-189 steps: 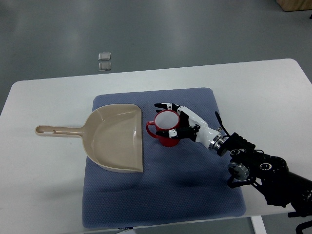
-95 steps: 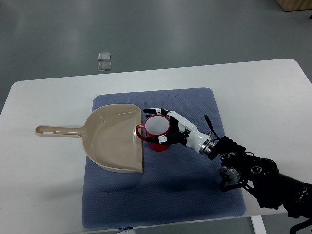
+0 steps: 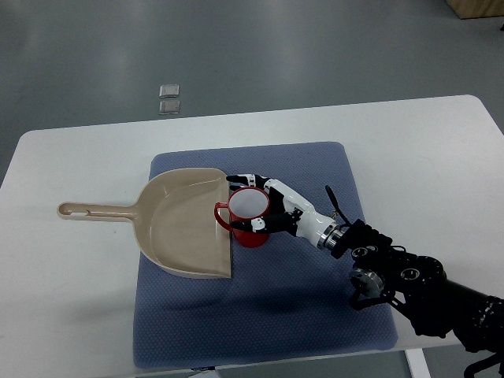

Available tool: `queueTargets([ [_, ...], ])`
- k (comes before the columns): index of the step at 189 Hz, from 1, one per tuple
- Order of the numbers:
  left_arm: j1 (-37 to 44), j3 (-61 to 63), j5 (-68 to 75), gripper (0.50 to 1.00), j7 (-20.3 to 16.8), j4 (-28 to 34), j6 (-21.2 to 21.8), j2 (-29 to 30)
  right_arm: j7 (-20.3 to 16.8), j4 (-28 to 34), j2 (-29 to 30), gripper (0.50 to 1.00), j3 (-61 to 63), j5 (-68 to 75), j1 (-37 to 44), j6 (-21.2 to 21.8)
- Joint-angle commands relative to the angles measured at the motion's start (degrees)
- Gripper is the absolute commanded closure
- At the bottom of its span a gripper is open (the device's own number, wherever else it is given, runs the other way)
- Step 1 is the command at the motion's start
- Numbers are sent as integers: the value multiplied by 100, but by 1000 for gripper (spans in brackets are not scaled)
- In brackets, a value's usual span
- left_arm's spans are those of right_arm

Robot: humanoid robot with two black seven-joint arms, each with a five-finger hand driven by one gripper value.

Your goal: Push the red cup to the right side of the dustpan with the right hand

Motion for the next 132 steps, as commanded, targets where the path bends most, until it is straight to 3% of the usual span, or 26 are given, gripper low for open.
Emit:
queueTargets([
  [1,0,0,0,500,0,0,0,0,0,-2,-92,566,53,64,82,40],
  [47,0,17,0,500,0,0,0,0,0,314,-593,566,70,196,126,269],
  [132,0,17,0,500,0,0,0,0,0,595,-989,566,193,433,240,155],
])
